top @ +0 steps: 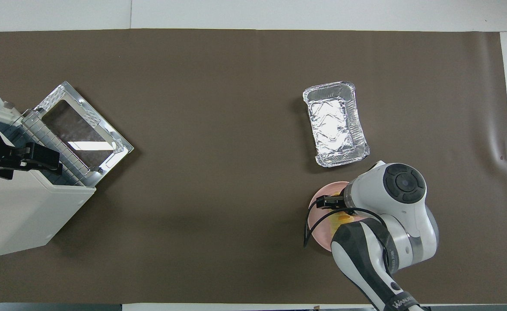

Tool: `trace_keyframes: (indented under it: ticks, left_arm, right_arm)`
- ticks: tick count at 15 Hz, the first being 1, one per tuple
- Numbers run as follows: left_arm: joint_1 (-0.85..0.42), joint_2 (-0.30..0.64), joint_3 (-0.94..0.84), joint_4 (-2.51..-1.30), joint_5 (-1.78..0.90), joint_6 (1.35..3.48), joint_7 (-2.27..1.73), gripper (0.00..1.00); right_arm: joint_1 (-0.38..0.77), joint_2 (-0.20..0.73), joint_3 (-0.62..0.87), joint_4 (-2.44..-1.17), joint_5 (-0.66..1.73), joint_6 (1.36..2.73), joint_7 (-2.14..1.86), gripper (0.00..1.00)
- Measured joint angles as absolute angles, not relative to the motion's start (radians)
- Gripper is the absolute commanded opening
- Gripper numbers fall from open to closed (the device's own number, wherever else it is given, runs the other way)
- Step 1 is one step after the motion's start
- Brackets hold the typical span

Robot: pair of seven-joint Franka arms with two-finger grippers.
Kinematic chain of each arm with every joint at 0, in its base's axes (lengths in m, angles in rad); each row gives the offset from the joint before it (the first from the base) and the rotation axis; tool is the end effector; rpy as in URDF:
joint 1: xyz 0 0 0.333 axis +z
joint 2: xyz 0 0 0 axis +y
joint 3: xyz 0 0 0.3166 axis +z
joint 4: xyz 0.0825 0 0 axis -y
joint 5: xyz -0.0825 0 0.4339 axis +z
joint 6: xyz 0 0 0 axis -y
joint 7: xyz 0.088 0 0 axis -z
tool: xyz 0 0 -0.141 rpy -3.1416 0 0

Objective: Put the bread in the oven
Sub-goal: 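Grasp the row of yellow bread slices with the right gripper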

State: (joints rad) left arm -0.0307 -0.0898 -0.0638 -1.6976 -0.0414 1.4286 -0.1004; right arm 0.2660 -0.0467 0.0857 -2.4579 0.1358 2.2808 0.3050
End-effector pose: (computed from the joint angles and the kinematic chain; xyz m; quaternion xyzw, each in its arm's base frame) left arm 0.5488 -0.0595 0.5677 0.9958 0.0022 -0.0909 0.0090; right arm 0.4558 0.1739 0.2339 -0.9965 0.0244 0.0765 0.0230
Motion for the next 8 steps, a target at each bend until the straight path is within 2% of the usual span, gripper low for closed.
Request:
trace_keyframes:
  ticks: [1, 6, 8]
  left_arm:
    - [-0.031, -0.09, -0.064, -1.698, -0.041, 1.429, -0.1, 1.0]
    - [-0.031, -0.09, -0.064, -1.698, -0.041, 1.429, -0.1, 1.0]
    - [-0.031, -0.09, -0.064, -1.698, -0.041, 1.429, -0.1, 1.0]
  right_arm:
    - [0.269, -0.048, 0.086, -2.463, 0.136, 2.282, 0.305, 0.0]
    - [0.293, -0.063, 0.086, -2.462, 0.15, 2.276, 0.32, 0.0]
    - [0.295, -0.079, 0.085, -2.433, 0.151, 2.211, 0.325, 0.0]
